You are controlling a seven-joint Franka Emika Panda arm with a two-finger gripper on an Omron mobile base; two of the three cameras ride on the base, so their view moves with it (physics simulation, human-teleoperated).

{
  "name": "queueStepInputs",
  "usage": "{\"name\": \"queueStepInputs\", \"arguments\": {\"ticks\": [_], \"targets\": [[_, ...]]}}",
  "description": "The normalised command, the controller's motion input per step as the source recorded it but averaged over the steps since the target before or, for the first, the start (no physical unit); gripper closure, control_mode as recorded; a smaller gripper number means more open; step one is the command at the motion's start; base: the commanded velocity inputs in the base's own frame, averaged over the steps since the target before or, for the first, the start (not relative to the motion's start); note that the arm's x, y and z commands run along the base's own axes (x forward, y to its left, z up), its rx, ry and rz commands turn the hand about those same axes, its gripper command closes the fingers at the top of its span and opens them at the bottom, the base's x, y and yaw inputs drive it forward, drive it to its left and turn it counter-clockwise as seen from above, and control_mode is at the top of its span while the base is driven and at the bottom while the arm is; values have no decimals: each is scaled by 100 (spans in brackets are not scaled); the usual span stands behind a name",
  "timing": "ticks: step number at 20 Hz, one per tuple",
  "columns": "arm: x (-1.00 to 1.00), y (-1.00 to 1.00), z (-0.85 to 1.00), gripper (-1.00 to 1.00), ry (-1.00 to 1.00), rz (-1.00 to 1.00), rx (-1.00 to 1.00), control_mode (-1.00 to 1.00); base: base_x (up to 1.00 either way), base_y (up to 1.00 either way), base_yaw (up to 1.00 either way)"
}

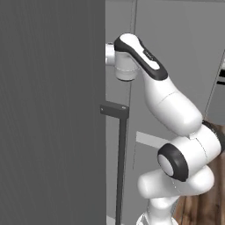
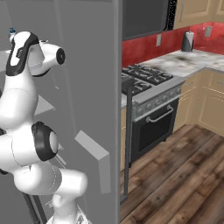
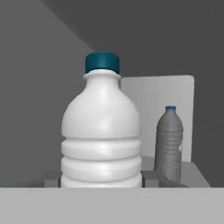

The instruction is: Take the bottled waters from the counter and place them in the freezer to freeze. Close the freezer door after placing the bottles.

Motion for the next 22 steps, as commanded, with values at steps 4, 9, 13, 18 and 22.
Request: {"name": "queueStepInputs", "arguments": {"ticks": [4,9,13,18,22], "targets": [[23,25,-9,100,0,-1,0,-100,0,0,0],[19,24,-8,100,0,-1,0,-100,0,0,0],[16,17,-6,100,0,-2,1,-100,0,0,0],[14,8,-9,100,0,-2,2,-100,0,0,0],[14,4,-14,100,0,-2,0,-100,0,0,0]]}}
